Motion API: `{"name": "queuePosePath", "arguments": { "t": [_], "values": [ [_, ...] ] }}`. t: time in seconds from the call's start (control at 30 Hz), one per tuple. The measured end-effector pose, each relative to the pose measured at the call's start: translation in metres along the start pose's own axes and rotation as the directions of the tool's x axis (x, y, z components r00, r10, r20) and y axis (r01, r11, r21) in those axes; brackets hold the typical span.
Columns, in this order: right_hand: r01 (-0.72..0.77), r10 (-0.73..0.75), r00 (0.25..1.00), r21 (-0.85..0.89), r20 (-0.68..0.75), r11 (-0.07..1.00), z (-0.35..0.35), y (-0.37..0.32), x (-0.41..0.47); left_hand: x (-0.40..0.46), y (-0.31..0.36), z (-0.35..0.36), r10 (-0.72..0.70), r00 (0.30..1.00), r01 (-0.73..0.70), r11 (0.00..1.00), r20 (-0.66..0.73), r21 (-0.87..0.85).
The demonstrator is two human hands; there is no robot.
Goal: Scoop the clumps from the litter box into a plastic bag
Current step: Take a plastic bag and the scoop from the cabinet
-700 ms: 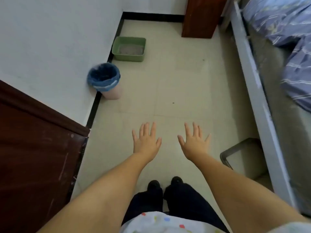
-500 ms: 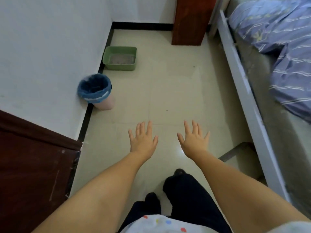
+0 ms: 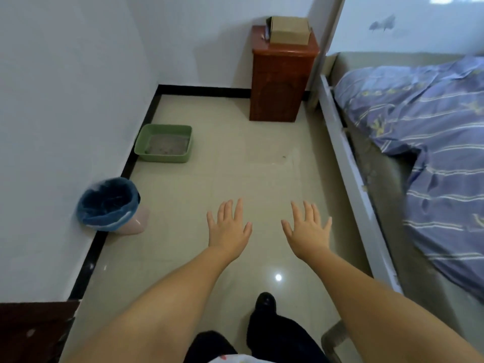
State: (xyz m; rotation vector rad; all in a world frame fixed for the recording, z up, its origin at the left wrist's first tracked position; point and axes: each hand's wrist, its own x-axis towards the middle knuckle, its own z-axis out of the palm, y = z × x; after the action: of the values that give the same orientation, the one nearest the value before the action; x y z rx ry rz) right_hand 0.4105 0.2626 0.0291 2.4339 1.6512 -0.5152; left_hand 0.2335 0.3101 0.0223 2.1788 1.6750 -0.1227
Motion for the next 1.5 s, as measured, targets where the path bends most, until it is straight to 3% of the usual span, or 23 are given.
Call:
{"name": "queuePosePath", "arguments": {
  "t": [0.23,0.83,1.17,1.37,1.5],
  "values": [
    [0.043,-0.043,0.999,-0.013,0.030,0.999,-0.058,0.003,0.135,0.127,0.019,-0.039,-0.041,0.999,0.040,0.999,-0.017,-0.014],
    [0.066,-0.067,0.997,0.029,0.038,0.997,-0.180,-0.111,0.494,0.501,-0.041,-0.159,-0.074,0.997,0.074,0.997,0.027,-0.012],
    [0.121,-0.121,0.992,0.004,0.038,0.993,-0.237,-0.093,0.702,0.695,0.000,-0.181,-0.103,0.994,0.105,0.991,0.019,-0.083],
    [0.189,-0.185,0.979,-0.038,0.090,0.981,-0.251,-0.101,0.826,0.805,0.017,-0.177,-0.080,0.992,0.100,0.970,0.097,-0.223],
    [0.163,-0.163,0.986,0.011,0.022,0.987,-0.236,-0.113,0.918,0.895,0.015,-0.149,-0.035,0.992,0.070,0.948,0.119,-0.311]
  ]
}}
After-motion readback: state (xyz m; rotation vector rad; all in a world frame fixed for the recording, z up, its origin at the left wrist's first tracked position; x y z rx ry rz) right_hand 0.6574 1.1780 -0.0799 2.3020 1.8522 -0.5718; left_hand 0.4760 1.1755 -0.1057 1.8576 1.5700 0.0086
